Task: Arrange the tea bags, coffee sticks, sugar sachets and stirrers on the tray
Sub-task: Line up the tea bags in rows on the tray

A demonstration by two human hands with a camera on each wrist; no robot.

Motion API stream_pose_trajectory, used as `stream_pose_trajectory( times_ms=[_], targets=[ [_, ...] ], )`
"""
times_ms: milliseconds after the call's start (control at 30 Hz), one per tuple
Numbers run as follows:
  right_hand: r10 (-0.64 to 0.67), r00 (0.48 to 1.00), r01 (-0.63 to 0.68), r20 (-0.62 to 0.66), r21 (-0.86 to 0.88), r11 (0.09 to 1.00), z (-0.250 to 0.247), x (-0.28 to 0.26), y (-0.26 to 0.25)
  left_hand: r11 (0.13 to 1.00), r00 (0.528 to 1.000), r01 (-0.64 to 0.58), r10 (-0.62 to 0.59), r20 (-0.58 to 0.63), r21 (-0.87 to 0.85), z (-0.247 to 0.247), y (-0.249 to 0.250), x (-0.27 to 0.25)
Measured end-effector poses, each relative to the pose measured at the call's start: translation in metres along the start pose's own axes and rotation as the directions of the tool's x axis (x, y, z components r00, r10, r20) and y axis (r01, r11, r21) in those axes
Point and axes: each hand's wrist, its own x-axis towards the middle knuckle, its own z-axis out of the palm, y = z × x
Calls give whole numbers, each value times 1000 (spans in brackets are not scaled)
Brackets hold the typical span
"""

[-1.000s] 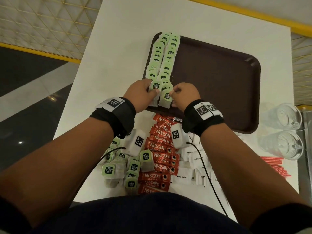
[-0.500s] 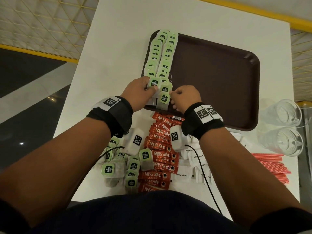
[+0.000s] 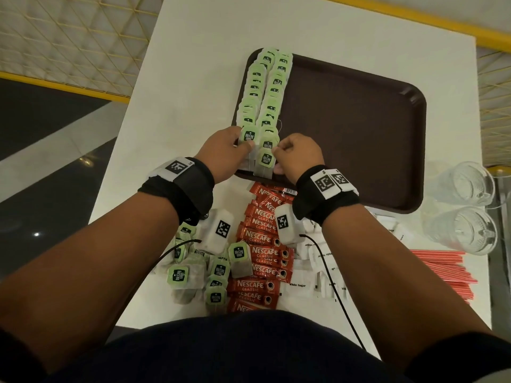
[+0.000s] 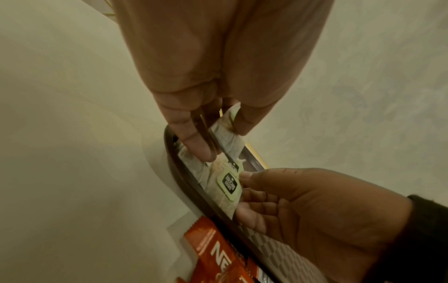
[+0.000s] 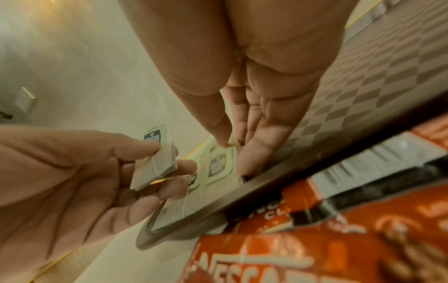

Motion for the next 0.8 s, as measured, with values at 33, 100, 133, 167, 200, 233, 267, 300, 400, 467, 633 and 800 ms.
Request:
stream_pose_trajectory(
  times_ms=[33,100,133,167,200,233,267,300,400,467,633,800],
  targets=[
    [-5,1000,5,2,2,1000,1,1,-1,1000,1000,10,-10,-1,6,-1,0,0],
    [-5,1000,5,-13,-19,1000,2,3,-2,1000,1000,27,-27,-8,9,-3,-2,-1],
    [2,1000,-3,-30,-25,1000,0,3,-2,999,999,37,-37,-12,-11,-4,-3,-1],
    [7,999,-8,-51,-14,1000,-2,4,-1,998,999,45,-46,-12,-39,-5,-4,-2],
    [2,997,-2,-72,-1,1000,-5,3,-1,997,999,44,-45,-13,-68,-5,-5,-2],
    [-16,997,16,-79,5,1000,-8,1,-1,996,999,42,-43,-7,-82,-5,-5,-3],
    [-41,998,41,-56,11,999,-11,-2,-3,996,1000,30,-30,3,-83,-5,-4,-4],
    [-70,998,70,-6,37,997,-14,-7,-6,997,1000,12,-11,14,-72,-5,-3,-4],
    [-126,978,98,165,169,981,-17,-21,-16,998,998,-57,57,12,-10,-1,-1,-5],
    [-132,974,96,186,190,977,-16,-25,-17,997,997,-80,80,7,24,2,-1,-6],
    [-70,984,50,164,125,991,-12,-26,-5,999,998,-39,40,-42,6,-1,-8,-9],
    [-35,993,38,113,-31,999,-2,-19,3,999,997,17,-21,-77,-47,-18,-15,-16]
  ],
)
